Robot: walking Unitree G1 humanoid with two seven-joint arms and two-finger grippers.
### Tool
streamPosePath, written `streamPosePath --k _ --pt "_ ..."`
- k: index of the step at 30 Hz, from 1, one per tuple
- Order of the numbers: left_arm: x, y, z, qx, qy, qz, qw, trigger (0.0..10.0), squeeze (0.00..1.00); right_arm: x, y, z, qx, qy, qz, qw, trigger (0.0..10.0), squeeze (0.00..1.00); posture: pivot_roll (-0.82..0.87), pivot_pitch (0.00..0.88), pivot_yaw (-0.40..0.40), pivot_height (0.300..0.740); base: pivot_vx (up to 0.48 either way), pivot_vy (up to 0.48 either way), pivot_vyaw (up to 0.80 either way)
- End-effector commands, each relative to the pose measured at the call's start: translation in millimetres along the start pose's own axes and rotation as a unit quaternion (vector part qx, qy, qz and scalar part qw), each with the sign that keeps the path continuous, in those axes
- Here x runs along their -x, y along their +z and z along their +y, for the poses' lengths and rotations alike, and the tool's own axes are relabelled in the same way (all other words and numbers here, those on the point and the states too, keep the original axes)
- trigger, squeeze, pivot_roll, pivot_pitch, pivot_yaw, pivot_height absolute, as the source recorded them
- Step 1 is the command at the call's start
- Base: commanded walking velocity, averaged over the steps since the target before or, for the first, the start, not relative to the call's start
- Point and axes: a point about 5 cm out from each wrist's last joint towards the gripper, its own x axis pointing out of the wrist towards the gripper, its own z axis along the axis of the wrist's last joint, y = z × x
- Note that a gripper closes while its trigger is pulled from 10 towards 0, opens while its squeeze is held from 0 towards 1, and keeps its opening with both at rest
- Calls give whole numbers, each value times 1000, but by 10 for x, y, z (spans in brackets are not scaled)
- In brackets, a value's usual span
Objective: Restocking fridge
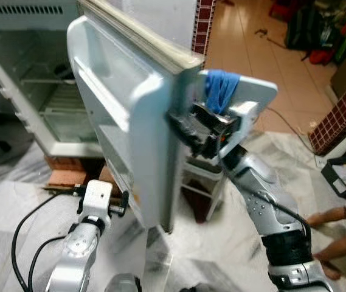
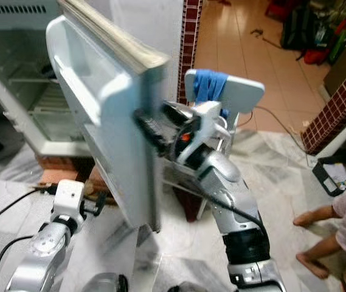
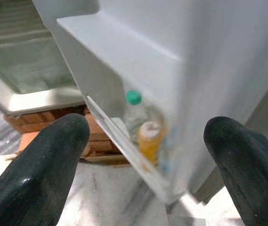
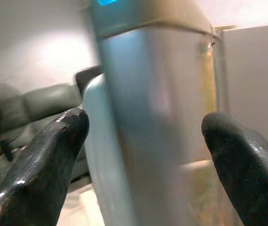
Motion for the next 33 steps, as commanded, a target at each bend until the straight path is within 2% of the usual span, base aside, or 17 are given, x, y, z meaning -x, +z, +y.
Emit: streamPosePath --k 1,2,5,6,7,12,16,18,20,21,23,24,26,29,32,33 --pt "22 -24 25 -10 2 8 1000 10000 0 101 -71 -67 -5 -22 18 1000 10000 0 90 49 -27 740 0 0 0" --pt "25 -19 18 -14 -2 7 1000 10000 0 220 -119 -137 -9 -52 35 998 10000 0 89 50 -24 740 0 0 0" --pt "29 -24 21 -16 -5 8 1000 10000 0 364 -160 -220 -5 -94 51 994 10000 0 85 50 -20 740 0 0 0" --pt "29 -24 21 -16 -5 8 1000 10000 0 364 -160 -220 -5 -94 51 994 10000 0 85 50 -20 740 0 0 0" --pt "26 -26 17 -19 -7 10 1000 10000 0 444 -197 -275 7 -125 61 990 10000 0 83 50 -18 740 0 0 0" --pt "12 -7 5 -27 -7 9 1000 10000 0 545 -349 -319 32 -172 89 981 10000 0 80 56 -15 740 0 0 0" --pt "14 3 76 -25 23 4 999 10000 0 579 -436 -310 44 -184 106 976 10000 0 82 60 -14 740 0 0 0" --pt "34 45 199 -40 73 -9 997 10000 0 603 -489 -312 56 -192 117 973 10000 0 83 63 -13 740 0 0 0" --pt "66 40 362 -30 129 -7 991 10000 0 636 -561 -326 58 -206 125 969 10000 0 87 65 -14 740 0 0 0" --pt "66 40 362 -30 129 -7 991 10000 0 636 -561 -326 58 -206 125 969 10000 0 87 65 -14 740 0 0 0" --pt "88 30 472 -30 164 -6 986 10000 0 641 -582 -338 62 -214 127 967 10000 0 91 65 -15 740 0 0 0" --pt "129 24 617 -37 211 -4 977 10000 0 636 -591 -354 71 -219 130 964 10000 0 94 65 -16 740 0 0 0" --pt "168 6 723 -36 243 0 969 10000 0 627 -591 -374 78 -224 131 963 10000 0 96 64 -17 740 0 0 0" --pt "266 -119 872 -27 284 27 958 10000 0 596 -574 -444 94 -237 129 958 10000 0 106 65 -20 740 0 0 0" --pt "321 -224 879 -13 284 47 958 10000 0 548 -552 -471 96 -238 123 959 10000 0 110 67 -21 740 0 0 0" --pt "355 -265 846 -24 267 49 962 10000 0 493 -541 -475 95 -234 118 960 10000 0 117 67 -23 740 0 0 0"
